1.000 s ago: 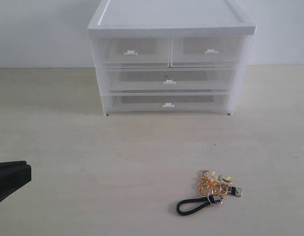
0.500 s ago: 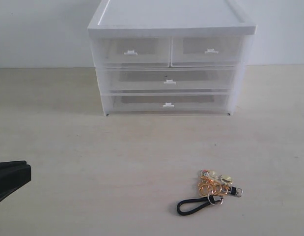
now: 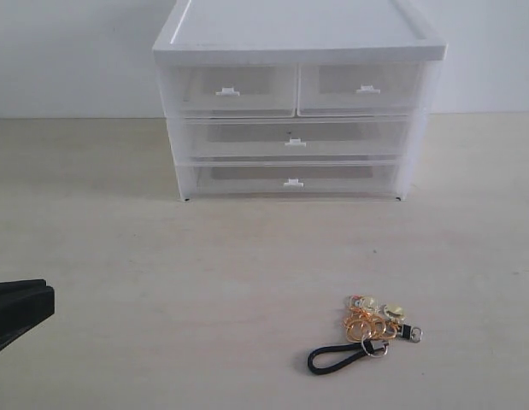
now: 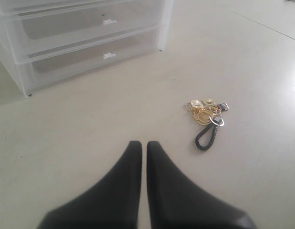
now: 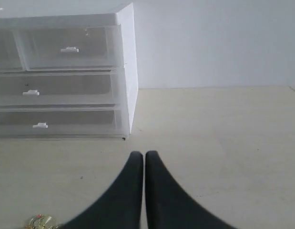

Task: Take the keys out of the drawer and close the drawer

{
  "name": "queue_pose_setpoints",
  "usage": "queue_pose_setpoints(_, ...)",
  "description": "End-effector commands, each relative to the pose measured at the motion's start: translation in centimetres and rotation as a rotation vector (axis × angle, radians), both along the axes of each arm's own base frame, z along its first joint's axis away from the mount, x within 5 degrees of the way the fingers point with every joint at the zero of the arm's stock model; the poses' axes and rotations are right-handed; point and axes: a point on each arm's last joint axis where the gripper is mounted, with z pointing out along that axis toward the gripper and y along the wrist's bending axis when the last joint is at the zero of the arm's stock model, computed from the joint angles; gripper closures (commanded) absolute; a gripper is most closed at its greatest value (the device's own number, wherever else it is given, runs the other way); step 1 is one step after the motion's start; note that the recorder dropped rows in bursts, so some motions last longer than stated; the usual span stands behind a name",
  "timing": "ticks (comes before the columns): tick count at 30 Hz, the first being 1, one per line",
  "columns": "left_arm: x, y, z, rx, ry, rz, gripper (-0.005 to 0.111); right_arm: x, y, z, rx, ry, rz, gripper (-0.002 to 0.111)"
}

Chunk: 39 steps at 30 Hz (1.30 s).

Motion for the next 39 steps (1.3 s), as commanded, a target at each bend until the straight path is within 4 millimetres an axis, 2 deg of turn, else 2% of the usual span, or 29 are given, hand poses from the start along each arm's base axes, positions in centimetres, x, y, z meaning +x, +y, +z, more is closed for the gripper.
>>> queue_pose_setpoints(1,0.0,0.0,0.0,-0.009,-0.014,-0.001,0.103,-0.1,0.0,-0.4,-0.017,0.032,0.005,0.109)
queue_pose_setpoints(8,0.0,0.0,0.0,-0.009,-0.014,-0.001,0.103,-0.2,-0.8,-1.3,0.023,0.130,-0.098,0.109)
queue_pose_setpoints(17,0.0,0.0,0.0,-0.009,-0.014,-0.001,0.103,-0.2,-1.0,-1.3,-0.076,0.124,-0.103,0.109)
queue_pose_setpoints(23,0.0,0.0,0.0,-0.009,-0.014,-0.001,0.103,-0.2,-1.1,-1.3,-0.026,0.127,-0.116,0.109)
queue_pose_setpoints(39,0.0,0.0,0.0,-0.009,-0.014,-0.001,0.103,-0.2,-1.0,-1.3,-0.045,0.135,-0.101,0.109)
